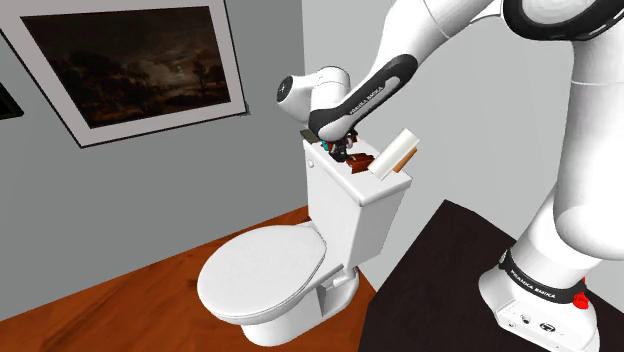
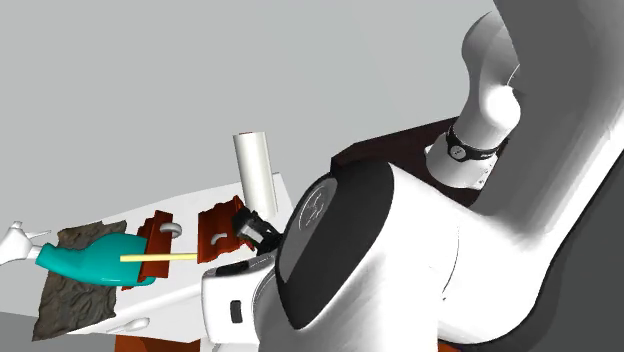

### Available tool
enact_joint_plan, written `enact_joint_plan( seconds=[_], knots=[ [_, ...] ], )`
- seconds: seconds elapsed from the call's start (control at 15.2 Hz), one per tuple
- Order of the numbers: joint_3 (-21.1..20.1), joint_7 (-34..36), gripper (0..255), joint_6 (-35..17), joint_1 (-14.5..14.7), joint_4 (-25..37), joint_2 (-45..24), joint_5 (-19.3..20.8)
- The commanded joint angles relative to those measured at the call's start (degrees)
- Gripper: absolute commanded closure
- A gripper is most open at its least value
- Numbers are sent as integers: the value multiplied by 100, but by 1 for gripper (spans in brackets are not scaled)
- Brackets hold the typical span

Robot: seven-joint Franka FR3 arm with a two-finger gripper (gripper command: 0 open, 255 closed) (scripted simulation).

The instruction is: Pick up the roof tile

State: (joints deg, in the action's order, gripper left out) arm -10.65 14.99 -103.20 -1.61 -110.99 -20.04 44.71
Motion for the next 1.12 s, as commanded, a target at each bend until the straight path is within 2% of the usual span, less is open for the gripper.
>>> enact_joint_plan(
  seconds=[0.0,0.4,0.73,1.06],
  knots=[
    [105,78,0,131,83,448,-542,331],
    [512,96,0,468,325,1783,-2035,1108],
    [873,-114,0,737,478,3104,-3290,1575],
    [891,7,0,651,483,3268,-3602,1592]
  ],
)
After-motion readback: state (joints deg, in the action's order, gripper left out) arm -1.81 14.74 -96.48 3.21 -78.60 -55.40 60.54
